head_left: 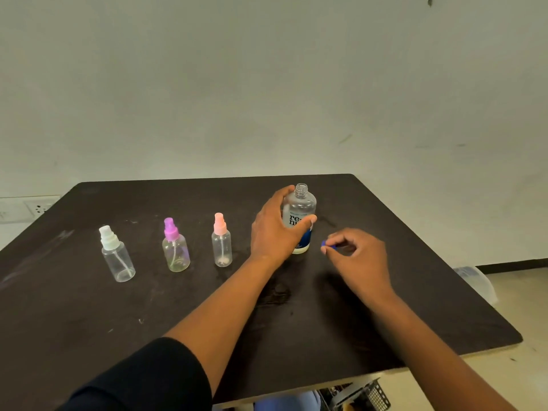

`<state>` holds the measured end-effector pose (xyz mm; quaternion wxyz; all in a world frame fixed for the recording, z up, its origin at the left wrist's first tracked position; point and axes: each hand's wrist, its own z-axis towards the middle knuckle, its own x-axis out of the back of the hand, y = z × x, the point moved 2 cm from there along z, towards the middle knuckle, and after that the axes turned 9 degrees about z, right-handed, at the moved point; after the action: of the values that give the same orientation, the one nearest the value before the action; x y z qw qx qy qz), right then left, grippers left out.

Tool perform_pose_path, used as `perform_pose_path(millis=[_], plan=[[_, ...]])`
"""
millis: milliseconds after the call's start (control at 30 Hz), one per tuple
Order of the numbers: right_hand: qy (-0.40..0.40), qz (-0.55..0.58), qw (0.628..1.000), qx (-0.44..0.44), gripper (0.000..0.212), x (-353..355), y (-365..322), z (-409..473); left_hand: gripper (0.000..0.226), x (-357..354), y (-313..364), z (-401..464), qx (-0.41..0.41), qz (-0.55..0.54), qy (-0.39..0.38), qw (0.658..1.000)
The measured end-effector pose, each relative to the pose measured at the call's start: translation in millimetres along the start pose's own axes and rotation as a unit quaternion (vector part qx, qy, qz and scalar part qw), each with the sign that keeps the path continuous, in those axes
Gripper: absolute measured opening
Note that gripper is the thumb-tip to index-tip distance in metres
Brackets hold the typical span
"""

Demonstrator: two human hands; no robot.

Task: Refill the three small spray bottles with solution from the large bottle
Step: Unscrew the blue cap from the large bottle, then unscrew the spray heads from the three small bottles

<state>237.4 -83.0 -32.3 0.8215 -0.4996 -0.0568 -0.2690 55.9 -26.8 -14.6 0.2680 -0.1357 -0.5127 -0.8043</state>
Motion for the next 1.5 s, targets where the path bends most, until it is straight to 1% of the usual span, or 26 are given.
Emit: perform_pose_path(millis=[133, 233, 433, 500, 567, 633, 667, 700, 733, 800, 867, 900, 967, 1033, 1100, 1167, 1233, 1300, 1367, 1500], plan=[[-0.021, -0.013, 0.998, -0.058, 0.023, -5.0, 12.2, -6.3, 0.075, 0.0, 3.2, -0.9, 0.011, 0.003, -0.002, 1.0], [-0.03, -0.022, 0.997, -0.07, 0.03, -6.7, 14.7, -9.8, 0.075, 0.4, 4.4, -1.2, 0.021, 0.005, -0.004, 1.0], [-0.036, -0.027, 0.996, -0.075, 0.025, -6.0, 13.9, -13.5, 0.073, 1.3, 4.7, 0.1, 0.032, -0.002, -0.022, 0.999], [-0.036, -0.022, 0.997, -0.071, 0.031, -5.2, 13.3, -15.6, 0.082, 1.8, 6.0, 0.2, 0.037, 0.002, -0.034, 0.999], [-0.026, -0.022, 0.998, -0.059, 0.038, -4.3, 12.3, -18.8, 0.1, 2.5, 7.6, -1.1, 0.042, 0.009, -0.046, 0.998], [0.001, -0.027, 0.999, -0.03, 0.035, -2.9, 7.8, -22.4, 0.113, 6.1, 9.6, -3.4, 0.043, 0.021, -0.047, 0.998], [0.02, -0.029, 0.999, -0.008, 0.032, -1.5, 4.4, -24.6, 0.114, 9.6, 11.8, -7.0, 0.038, 0.029, -0.045, 0.998], [0.041, -0.027, 0.999, 0.014, 0.03, 0.0, -0.2, -27.6, 0.11, 14.6, 14.7, -13.3, 0.026, 0.037, -0.039, 0.998], [0.061, -0.019, 0.997, 0.038, 0.028, 0.6, -5.1, -30.6, 0.099, 21.1, 17.3, -22.2, 0.004, 0.043, -0.028, 0.999], [0.089, -0.005, 0.993, 0.084, 0.025, 1.7, -15.5, -37.3, 0.068, 38.3, 23.6, -45.4, -0.063, 0.054, 0.021, 0.996], [0.084, 0.001, 0.988, 0.126, 0.025, -5.6, -28.1, -42.9, 0.043, 60.8, 24.0, -66.7, -0.1, 0.066, 0.085, 0.989], [0.073, 0.007, 0.987, 0.142, 0.025, -10.8, -34.8, -44.7, 0.038, 71.2, 22.7, -73.9, -0.103, 0.07, 0.11, 0.986], [0.037, 0.044, 0.987, 0.153, 0.029, -25.9, -49.7, -46.4, 0.04, 89.7, 13.7, -79.3, -0.092, 0.074, 0.148, 0.982], [-0.012, 0.087, 0.988, 0.126, 0.038, -44.5, -65.3, -45.9, 0.054, 101.9, -1.8, -75.1, -0.049, 0.084, 0.163, 0.982], [-0.076, 0.106, 0.989, 0.074, 0.052, -64.6, -77.4, -42.2, 0.071, 109.7, -16.0, -65.7, 0.005, 0.111, 0.14, 0.984], [-0.136, 0.091, 0.986, 0.025, 0.065, -86.8, -83.3, -35.6, 0.075, 112.0, -27.1, -55.5, 0.049, 0.153, 0.088, 0.983], [-0.175, 0.064, 0.983, -0.001, 0.071, -107.7, -83.9, -26.8, 0.064, 111.5, -32.9, -47.8, 0.068, 0.174, 0.056, 0.981], [-0.197, 0.048, 0.979, -0.017, 0.07, -126.0, -81.8, -17.2, 0.044, 109.9, -36.3, -42.1, 0.07, 0.173, 0.051, 0.981], [-0.205, 0.054, 0.977, -0.034, 0.064, -138.8, -79.4, -7.3, 0.03, 108.4, -41.3, -35.9, 0.064, 0.172, 0.057, 0.981], [-0.203, 0.107, 0.972, -0.045, 0.047, -152.1, -77.3, 10.1, 0.019, 107.4, -48.8, -21.5, 0.03, 0.141, 0.066, 0.987]])
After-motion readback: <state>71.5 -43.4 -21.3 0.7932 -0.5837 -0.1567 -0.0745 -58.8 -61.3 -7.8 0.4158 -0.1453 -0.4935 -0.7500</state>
